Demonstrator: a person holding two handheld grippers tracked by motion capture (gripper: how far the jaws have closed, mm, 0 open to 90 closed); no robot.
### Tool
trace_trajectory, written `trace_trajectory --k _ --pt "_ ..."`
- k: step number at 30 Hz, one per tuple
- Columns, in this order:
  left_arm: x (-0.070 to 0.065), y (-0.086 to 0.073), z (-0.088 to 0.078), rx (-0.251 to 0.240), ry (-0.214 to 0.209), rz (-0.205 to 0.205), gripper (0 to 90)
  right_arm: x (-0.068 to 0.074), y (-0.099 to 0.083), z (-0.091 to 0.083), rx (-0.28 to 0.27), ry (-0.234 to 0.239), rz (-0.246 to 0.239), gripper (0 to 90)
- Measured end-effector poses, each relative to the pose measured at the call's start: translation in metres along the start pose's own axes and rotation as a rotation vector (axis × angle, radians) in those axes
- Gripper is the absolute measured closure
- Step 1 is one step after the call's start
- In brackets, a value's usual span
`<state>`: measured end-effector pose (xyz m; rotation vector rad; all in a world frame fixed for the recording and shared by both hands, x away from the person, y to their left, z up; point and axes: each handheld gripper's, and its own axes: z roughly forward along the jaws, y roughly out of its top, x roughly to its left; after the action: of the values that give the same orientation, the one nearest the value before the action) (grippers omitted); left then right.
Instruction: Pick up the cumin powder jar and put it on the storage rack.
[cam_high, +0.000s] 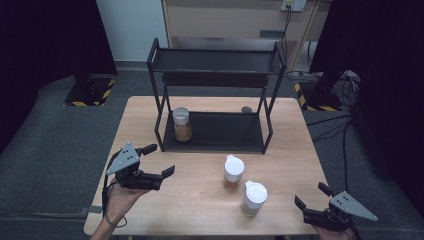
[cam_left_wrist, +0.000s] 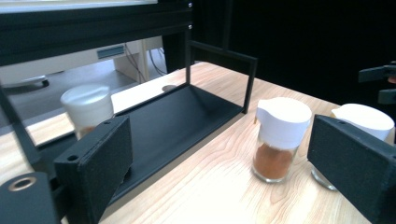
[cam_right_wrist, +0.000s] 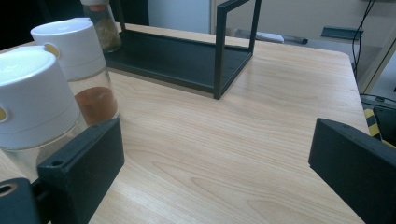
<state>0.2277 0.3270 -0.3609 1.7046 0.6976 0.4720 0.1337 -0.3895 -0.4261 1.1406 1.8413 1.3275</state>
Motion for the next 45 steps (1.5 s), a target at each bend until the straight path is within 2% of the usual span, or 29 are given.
trace_trajectory --k 7,9,12,16,19,24,26,28,32,36,45 --pt "-0.007 -0.025 -0.014 -0.027 0.034 0.002 6.1 0.000 0.000 0.000 0.002 -0.002 0.000 3.8" --pt "-0.008 -0.033 -0.018 -0.040 0.034 -0.008 5.9 0.000 0.000 0.000 0.003 -0.002 0.000 3.7" --pt "-0.011 -0.044 -0.023 -0.042 0.045 0.005 5.9 0.000 0.000 0.000 0.002 -0.002 0.000 3.8" --pt "-0.012 -0.059 -0.029 -0.058 0.045 -0.010 5.9 0.000 0.000 0.000 0.002 -0.002 0.000 3.7" --pt "-0.013 -0.067 -0.030 -0.058 0.057 0.006 5.8 0.000 0.000 0.000 0.003 -0.002 -0.002 3.8" --pt "-0.013 -0.082 -0.029 -0.051 0.067 -0.026 5.9 0.000 0.000 0.001 0.003 -0.003 -0.001 3.7" --pt "-0.012 -0.086 -0.028 -0.041 0.065 -0.030 5.9 0.000 0.000 0.001 0.004 -0.004 -0.003 3.7" --pt "-0.013 -0.088 -0.028 -0.028 0.070 -0.014 5.9 0.000 0.000 0.001 0.004 -0.003 -0.003 3.7" --pt "-0.008 -0.097 -0.028 -0.031 0.057 -0.015 5.9 0.000 0.000 0.000 0.001 -0.002 -0.001 3.8" --pt "-0.006 -0.103 -0.028 -0.017 0.067 -0.026 5.7 0.000 0.000 0.000 0.001 0.002 -0.005 3.7" --pt "0.000 -0.110 -0.034 -0.033 0.092 -0.063 4.3 -0.001 0.000 0.001 -0.001 0.011 -0.006 3.7"
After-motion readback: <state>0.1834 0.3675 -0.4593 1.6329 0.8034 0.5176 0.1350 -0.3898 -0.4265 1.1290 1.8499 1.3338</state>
